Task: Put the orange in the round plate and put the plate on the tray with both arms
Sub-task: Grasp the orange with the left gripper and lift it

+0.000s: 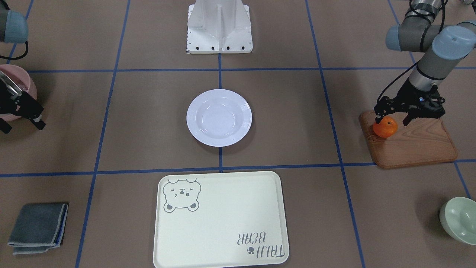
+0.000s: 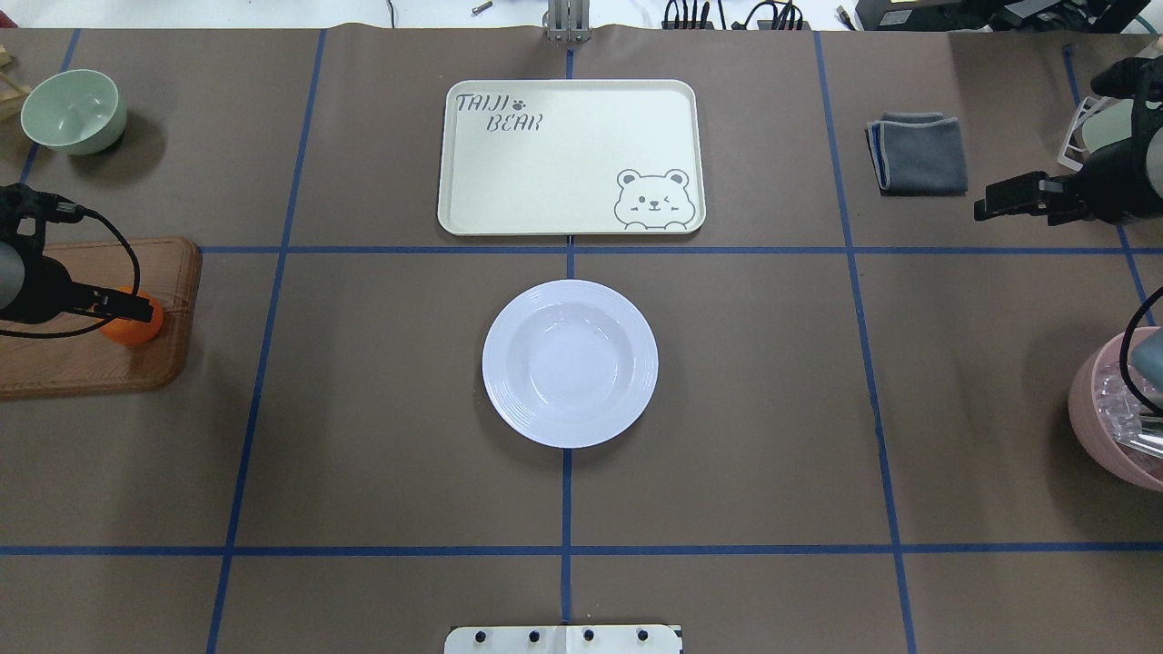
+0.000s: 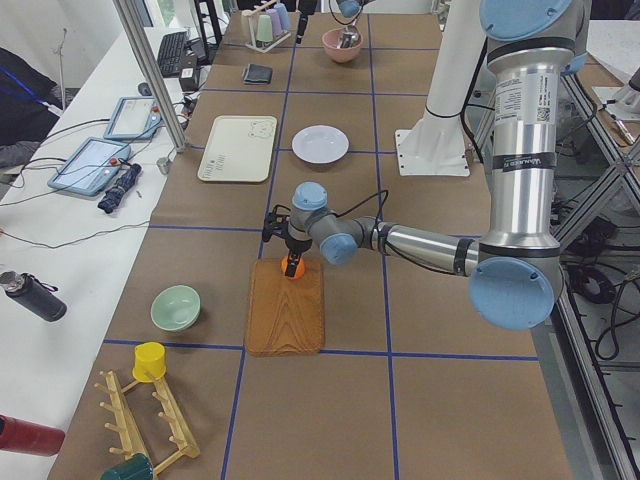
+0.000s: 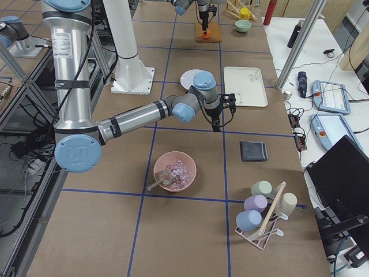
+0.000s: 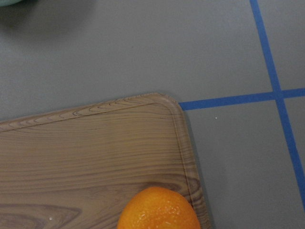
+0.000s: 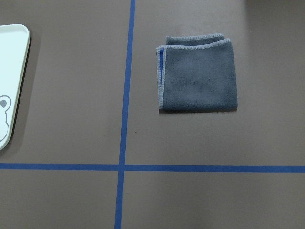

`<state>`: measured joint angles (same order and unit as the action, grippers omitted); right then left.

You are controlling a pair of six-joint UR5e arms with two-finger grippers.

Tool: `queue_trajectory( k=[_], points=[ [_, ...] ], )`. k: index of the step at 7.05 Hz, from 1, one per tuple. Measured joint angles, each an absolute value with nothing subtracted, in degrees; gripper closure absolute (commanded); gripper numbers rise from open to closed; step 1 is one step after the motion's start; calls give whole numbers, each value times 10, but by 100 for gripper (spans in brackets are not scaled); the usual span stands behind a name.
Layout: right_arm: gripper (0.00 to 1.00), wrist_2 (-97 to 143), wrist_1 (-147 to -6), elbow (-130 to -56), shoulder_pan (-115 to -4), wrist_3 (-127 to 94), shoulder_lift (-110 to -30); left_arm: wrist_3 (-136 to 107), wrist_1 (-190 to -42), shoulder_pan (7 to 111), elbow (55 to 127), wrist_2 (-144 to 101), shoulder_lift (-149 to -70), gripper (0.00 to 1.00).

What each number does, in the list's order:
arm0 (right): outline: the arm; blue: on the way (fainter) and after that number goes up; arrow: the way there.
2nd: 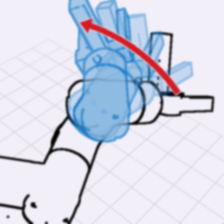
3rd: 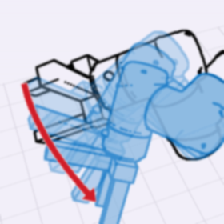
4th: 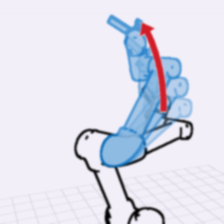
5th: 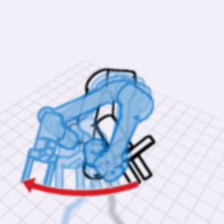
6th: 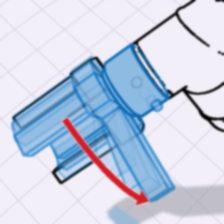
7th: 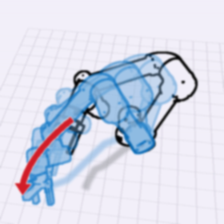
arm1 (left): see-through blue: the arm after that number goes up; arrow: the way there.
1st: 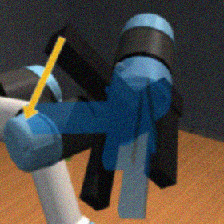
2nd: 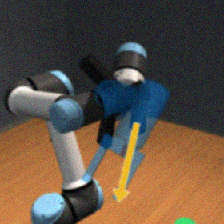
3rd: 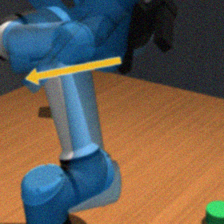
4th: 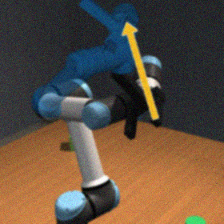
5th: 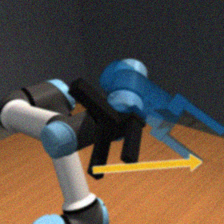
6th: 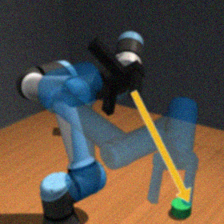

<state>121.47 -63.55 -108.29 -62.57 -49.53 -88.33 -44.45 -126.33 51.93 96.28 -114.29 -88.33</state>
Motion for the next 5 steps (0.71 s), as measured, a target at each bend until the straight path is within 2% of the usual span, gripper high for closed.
queue_trajectory(
  k=[1,2,3,4,5],
  points=[
    [0,1214,-635,-1083,-625,-495,-883,-444,-1269,511,949,-1141,-890,2],
    [0,1214,-635,-1083,-624,-495,-883,-444,-1282,505,936,-1141,-895,22],
    [0,1214,-635,-1083,-624,-495,-883,-445,-1299,502,923,-1141,-899,92],
    [0,1214,-635,-1083,-624,-495,-883,-446,-1313,501,916,-1141,-900,100],
    [0,1214,-635,-1083,-624,-495,-883,-445,-1318,501,917,-1143,-901,100]
  ],
)
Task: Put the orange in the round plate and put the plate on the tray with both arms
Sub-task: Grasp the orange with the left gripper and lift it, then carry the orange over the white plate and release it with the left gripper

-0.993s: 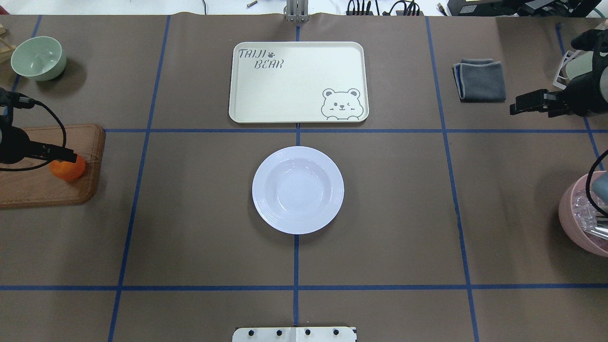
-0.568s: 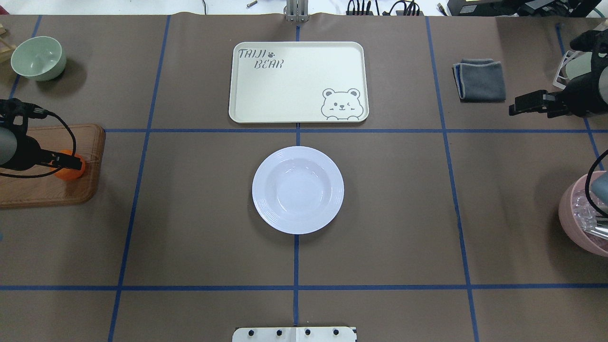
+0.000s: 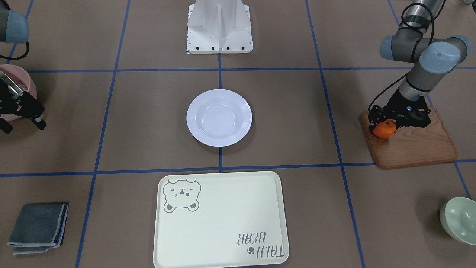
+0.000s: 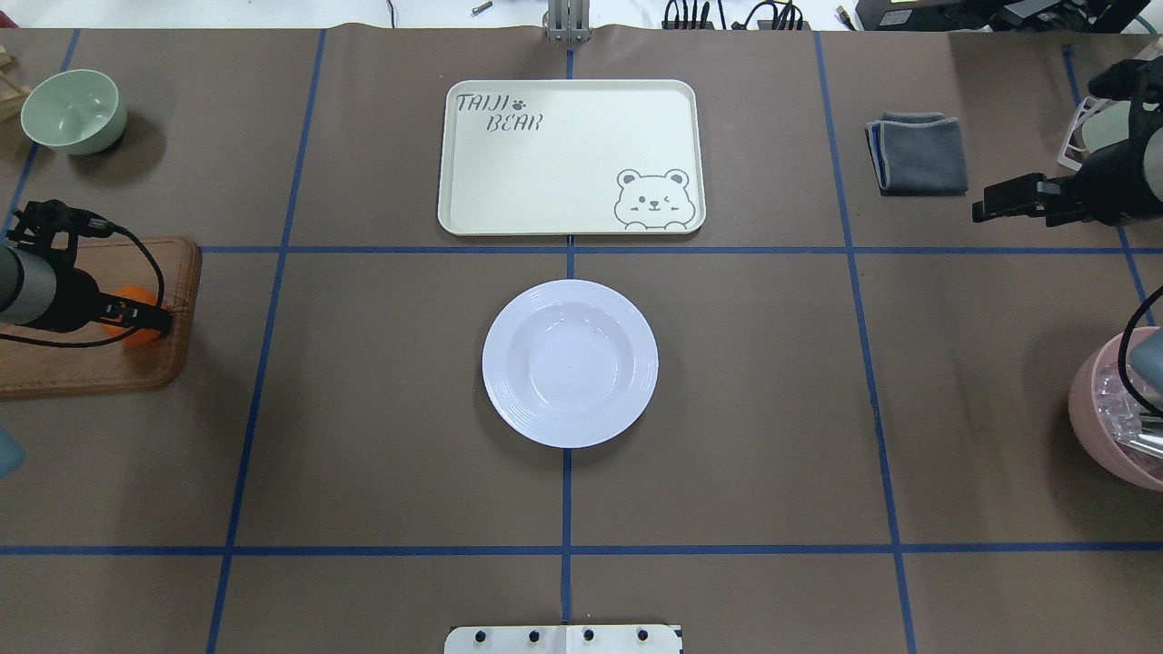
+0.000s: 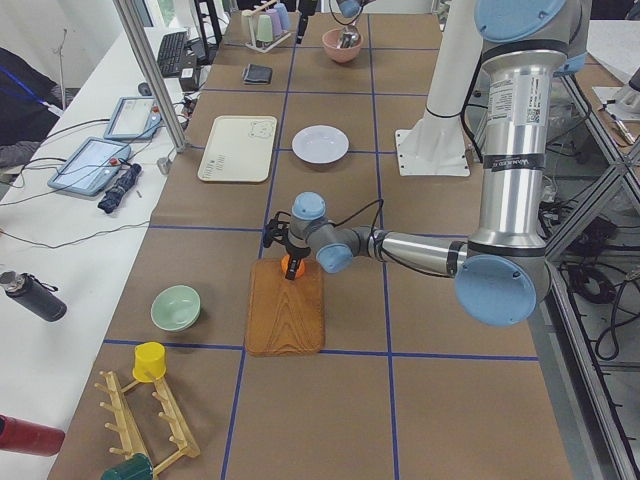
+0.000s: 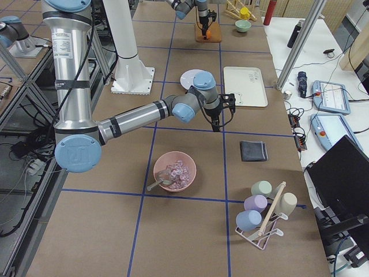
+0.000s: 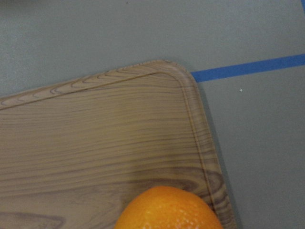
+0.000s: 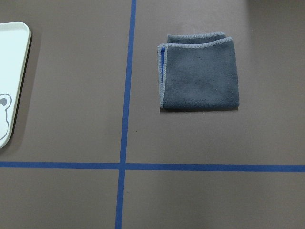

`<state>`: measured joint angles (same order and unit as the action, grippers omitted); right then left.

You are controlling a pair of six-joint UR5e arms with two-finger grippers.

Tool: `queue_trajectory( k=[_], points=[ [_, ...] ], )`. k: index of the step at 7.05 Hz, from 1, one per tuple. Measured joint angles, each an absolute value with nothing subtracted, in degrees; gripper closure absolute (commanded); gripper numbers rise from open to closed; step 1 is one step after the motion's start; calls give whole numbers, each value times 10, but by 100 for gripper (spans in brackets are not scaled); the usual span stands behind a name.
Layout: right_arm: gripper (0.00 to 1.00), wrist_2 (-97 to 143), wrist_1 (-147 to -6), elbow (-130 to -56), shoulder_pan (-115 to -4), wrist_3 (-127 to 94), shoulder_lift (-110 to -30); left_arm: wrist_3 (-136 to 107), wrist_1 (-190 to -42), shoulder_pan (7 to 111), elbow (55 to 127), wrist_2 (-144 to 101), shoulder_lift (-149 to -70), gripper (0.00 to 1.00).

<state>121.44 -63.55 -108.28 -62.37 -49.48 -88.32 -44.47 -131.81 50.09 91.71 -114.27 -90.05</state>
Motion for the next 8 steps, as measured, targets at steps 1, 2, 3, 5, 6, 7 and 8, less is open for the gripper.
queue_trajectory(
  k=[1,2,3,5,6,7,8],
  points=[
    [0,1215,-635,-1083,-623,-495,-883,-445,-1315,501,931,-1147,-901,100],
    [0,1215,-634,-1082,-623,-495,-883,-447,-1291,502,955,-1150,-909,100],
    [0,1215,-629,-1082,-621,-497,-883,-456,-1234,502,984,-1152,-938,100],
    [0,1215,-594,-1081,-612,-539,-882,-528,-1077,486,1016,-1143,-1057,100],
    [1,1215,-568,-1080,-607,-582,-882,-578,-1006,453,1018,-1121,-1123,100],
    [2,1211,-551,-1080,-602,-628,-880,-626,-948,415,1013,-1096,-1184,100],
    [2,1201,-543,-1081,-594,-671,-877,-675,-910,382,997,-1076,-1238,100]
  ],
)
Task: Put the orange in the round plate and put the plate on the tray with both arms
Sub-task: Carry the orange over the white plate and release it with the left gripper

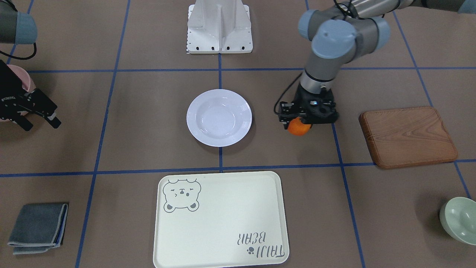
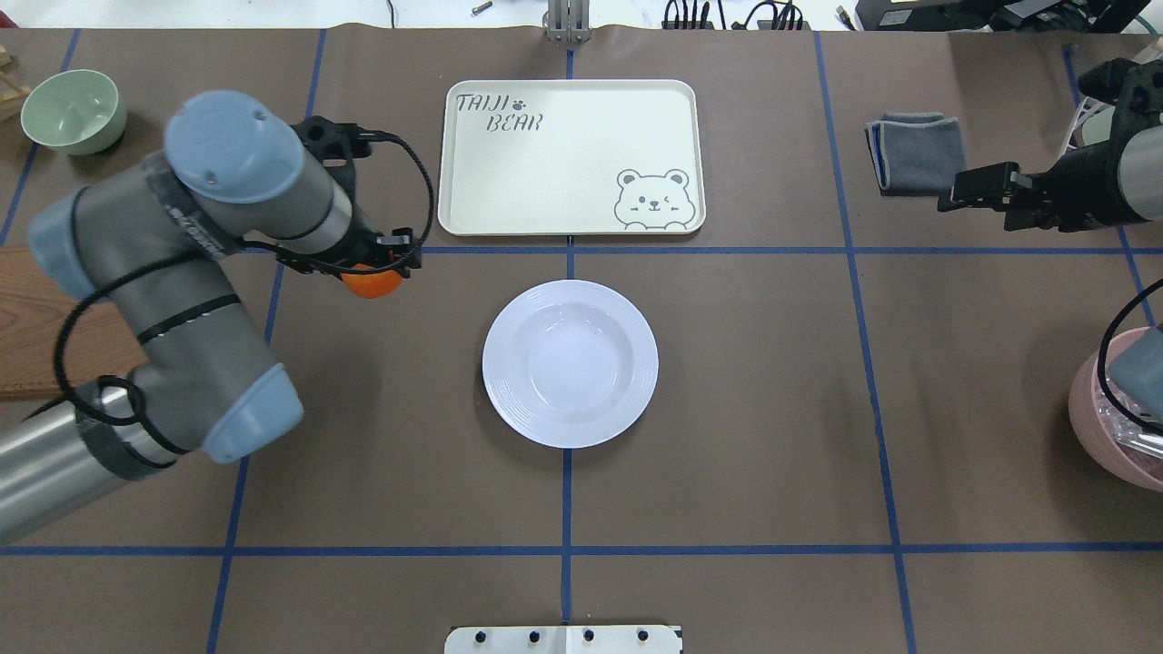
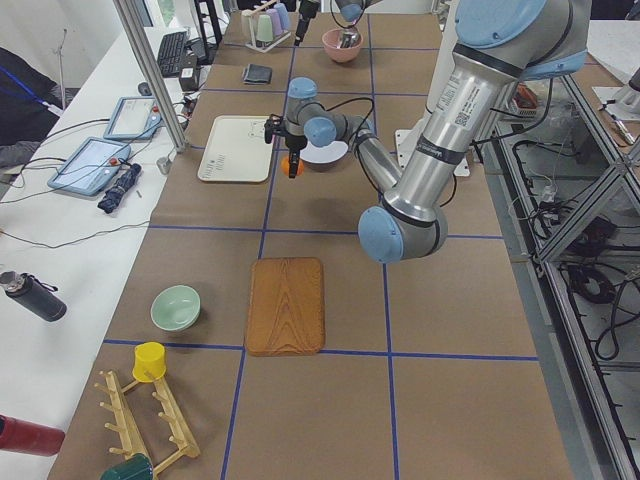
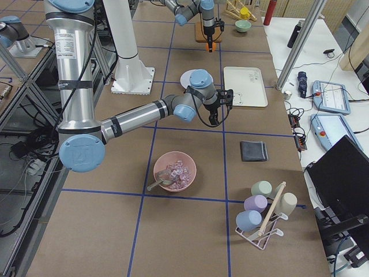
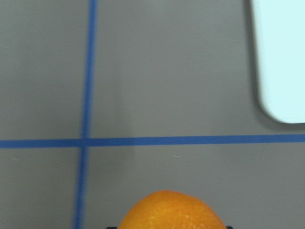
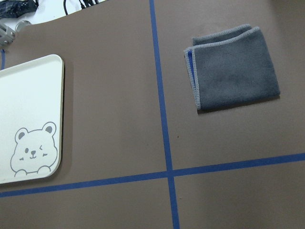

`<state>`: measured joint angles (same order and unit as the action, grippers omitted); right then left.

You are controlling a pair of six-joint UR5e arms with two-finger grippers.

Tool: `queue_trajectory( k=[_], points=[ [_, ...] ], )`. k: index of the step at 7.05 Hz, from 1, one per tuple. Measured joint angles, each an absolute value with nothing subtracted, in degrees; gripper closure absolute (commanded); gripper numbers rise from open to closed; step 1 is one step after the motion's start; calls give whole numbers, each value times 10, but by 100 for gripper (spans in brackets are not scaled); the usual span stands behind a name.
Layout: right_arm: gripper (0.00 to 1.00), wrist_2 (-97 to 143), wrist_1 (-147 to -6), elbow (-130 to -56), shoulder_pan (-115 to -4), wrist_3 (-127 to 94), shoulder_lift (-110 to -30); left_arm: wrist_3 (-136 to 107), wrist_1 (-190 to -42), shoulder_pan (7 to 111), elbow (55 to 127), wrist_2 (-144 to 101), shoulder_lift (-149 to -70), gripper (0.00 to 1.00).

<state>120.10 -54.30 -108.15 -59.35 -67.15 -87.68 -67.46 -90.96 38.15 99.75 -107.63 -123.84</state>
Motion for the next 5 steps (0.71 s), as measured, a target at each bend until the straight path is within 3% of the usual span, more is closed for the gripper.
queue_trajectory(
  k=[3,5],
  points=[
    [0,1160,-532,-1086,-557,-747,-870,-773,-886,313,899,-1019,-1363,100],
    [0,1154,-524,-1086,-546,-754,-869,-800,-888,276,865,-990,-1391,100]
  ],
)
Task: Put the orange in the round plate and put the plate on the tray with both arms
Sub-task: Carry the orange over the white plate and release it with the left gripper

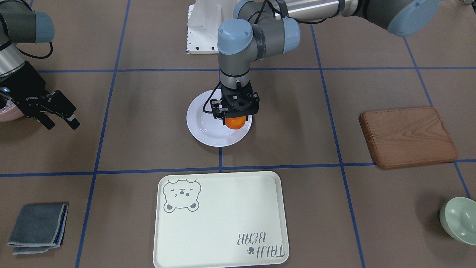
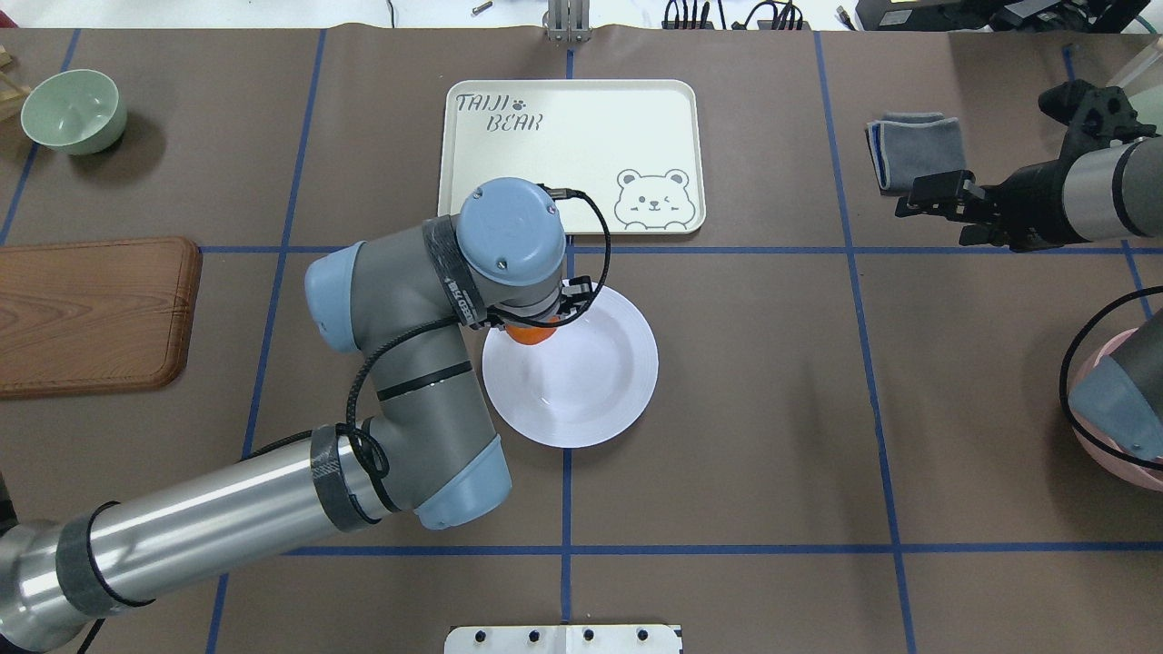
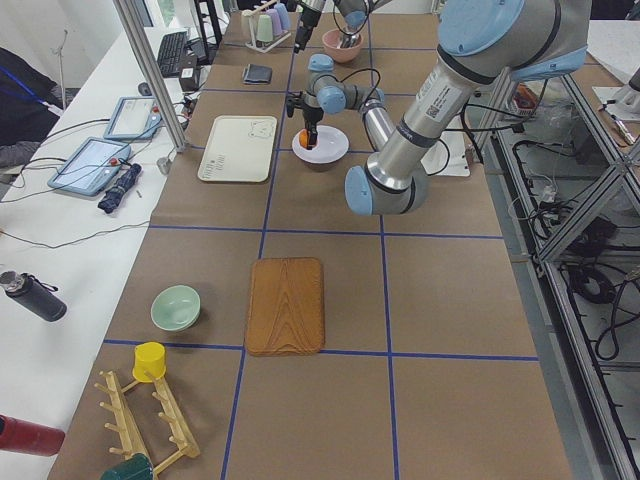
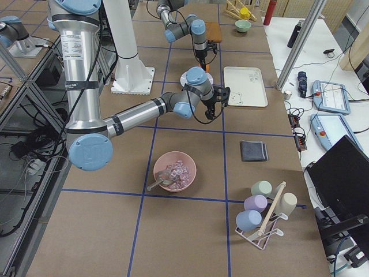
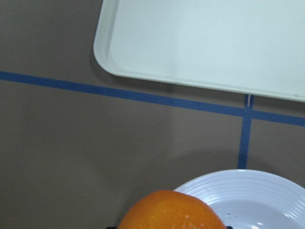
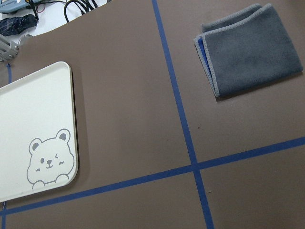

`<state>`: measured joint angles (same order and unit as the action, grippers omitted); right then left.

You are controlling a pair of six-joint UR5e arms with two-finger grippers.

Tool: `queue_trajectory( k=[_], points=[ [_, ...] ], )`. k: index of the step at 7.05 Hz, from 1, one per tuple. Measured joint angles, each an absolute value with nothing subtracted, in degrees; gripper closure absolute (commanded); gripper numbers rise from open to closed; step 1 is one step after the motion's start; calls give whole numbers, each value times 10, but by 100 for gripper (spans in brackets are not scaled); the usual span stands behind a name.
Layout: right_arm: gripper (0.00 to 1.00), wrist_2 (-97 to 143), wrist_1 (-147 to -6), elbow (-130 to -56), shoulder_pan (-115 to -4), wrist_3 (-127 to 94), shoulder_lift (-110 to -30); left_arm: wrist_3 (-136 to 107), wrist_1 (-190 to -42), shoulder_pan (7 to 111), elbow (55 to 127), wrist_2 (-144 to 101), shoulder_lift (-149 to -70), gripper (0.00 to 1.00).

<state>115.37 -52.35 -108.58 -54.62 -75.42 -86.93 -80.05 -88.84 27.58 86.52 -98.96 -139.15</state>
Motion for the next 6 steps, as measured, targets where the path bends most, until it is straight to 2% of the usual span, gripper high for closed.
queue_trajectory(
  k=[1,2,3,4,6],
  points=[
    [0,1153,-522,-1086,-544,-755,-869,-809,-891,260,845,-980,-1404,100],
    [0,1152,-522,-1085,-542,-755,-869,-814,-893,250,823,-976,-1418,86],
    [0,1152,-521,-1085,-542,-755,-869,-816,-898,245,808,-974,-1426,53],
    [0,1152,-521,-1085,-541,-755,-869,-816,-908,241,797,-971,-1428,2],
    [0,1152,-521,-1085,-538,-755,-868,-814,-927,238,784,-960,-1426,1]
  ],
)
